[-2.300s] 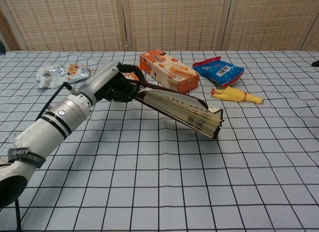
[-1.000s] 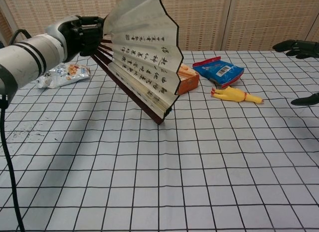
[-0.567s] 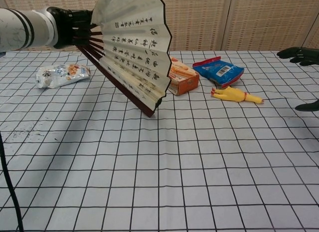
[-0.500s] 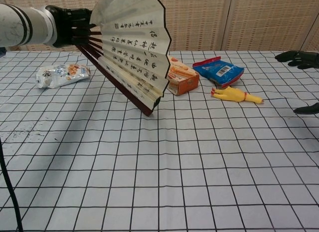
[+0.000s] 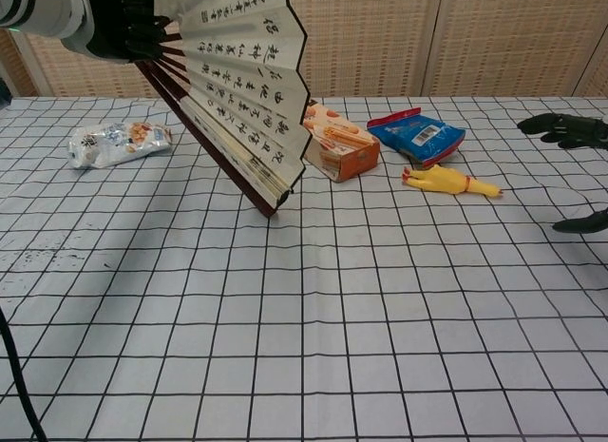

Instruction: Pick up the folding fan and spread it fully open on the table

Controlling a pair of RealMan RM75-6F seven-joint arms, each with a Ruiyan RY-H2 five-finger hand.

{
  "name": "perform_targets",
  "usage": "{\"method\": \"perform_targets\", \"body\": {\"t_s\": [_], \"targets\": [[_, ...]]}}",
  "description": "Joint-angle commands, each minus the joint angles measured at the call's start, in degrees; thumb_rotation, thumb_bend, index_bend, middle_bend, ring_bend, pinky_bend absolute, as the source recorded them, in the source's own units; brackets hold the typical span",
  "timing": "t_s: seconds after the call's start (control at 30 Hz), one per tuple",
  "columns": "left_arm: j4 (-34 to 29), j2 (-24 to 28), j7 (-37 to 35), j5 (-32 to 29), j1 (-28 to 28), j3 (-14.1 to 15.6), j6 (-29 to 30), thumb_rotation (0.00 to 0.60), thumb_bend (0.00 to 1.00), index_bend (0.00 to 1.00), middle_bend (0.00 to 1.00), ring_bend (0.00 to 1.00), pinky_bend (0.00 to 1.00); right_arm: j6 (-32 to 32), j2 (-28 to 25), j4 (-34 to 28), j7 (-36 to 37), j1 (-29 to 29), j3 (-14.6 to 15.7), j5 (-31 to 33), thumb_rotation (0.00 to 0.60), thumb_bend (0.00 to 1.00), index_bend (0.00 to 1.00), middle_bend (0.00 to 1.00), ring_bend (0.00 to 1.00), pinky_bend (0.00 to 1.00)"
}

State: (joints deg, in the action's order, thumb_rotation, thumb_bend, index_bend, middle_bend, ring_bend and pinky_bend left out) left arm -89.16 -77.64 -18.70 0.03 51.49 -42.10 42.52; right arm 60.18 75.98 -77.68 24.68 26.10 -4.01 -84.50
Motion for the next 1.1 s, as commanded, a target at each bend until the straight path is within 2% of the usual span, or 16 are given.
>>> {"method": "perform_targets", "body": {"t_s": [0.03,0.13,0.37,0.47,0.73,0.87,0.93,1.1], "targets": [[-0.1,2.6,-1.8,-7.2,-0.6,-0.9,-5.7,0.600,0.70,0.80,1.00,0.93,1.00,0.0,-0.3,-0.3,-0.7,-0.2,0.1,0.3,0.600,0.07,0.00,0.00,0.00,0.00],[0.8,4.7,-2.3,-12.3,-0.2,-0.3,-10.0,0.600,0.70,0.80,1.00,0.92,1.00,-0.5,-0.1,-0.4,-1.3,0.0,0.2,0.7,0.600,0.07,0.00,0.00,0.00,0.00],[2.2,6.8,-3.6,-15.5,0.8,1.2,-12.6,0.600,0.70,0.80,1.00,0.92,1.00,-1.3,0.1,-0.3,-1.4,0.4,0.4,0.9,0.600,0.07,0.00,0.00,0.00,0.00],[3.3,7.9,-5.8,-18.0,0.0,1.0,-16.7,0.600,0.71,0.80,1.00,0.92,1.00,-1.5,0.1,-0.1,-1.5,0.4,0.5,1.1,0.600,0.07,0.00,0.00,0.00,0.00],[10.9,9.8,-14.1,-21.7,-3.7,2.0,-30.2,0.600,0.71,0.80,1.00,0.92,1.00,-2.2,-0.1,-0.6,-2.5,0.5,0.7,1.8,0.600,0.07,0.00,0.00,0.00,0.00],[16.3,9.3,-19.1,-22.8,-4.6,4.2,-34.8,0.600,0.72,0.80,1.00,0.92,1.00,-2.7,0.1,-0.9,-3.4,0.7,0.8,2.1,0.600,0.07,0.00,0.00,0.00,0.00],[18.7,8.9,-21.4,-22.9,-4.2,6.3,-36.5,0.600,0.72,0.80,1.00,0.92,1.00,-3.1,0.4,-0.9,-4.0,0.8,0.8,2.3,0.600,0.07,0.00,0.00,0.00,0.00],[22.2,8.5,-25.7,-21.7,-1.8,10.1,-38.3,0.600,0.72,0.80,1.00,0.92,1.00,-3.2,1.3,-1.0,-5.8,1.2,0.7,2.4,0.600,0.07,0.00,0.00,0.00,0.00]]}}
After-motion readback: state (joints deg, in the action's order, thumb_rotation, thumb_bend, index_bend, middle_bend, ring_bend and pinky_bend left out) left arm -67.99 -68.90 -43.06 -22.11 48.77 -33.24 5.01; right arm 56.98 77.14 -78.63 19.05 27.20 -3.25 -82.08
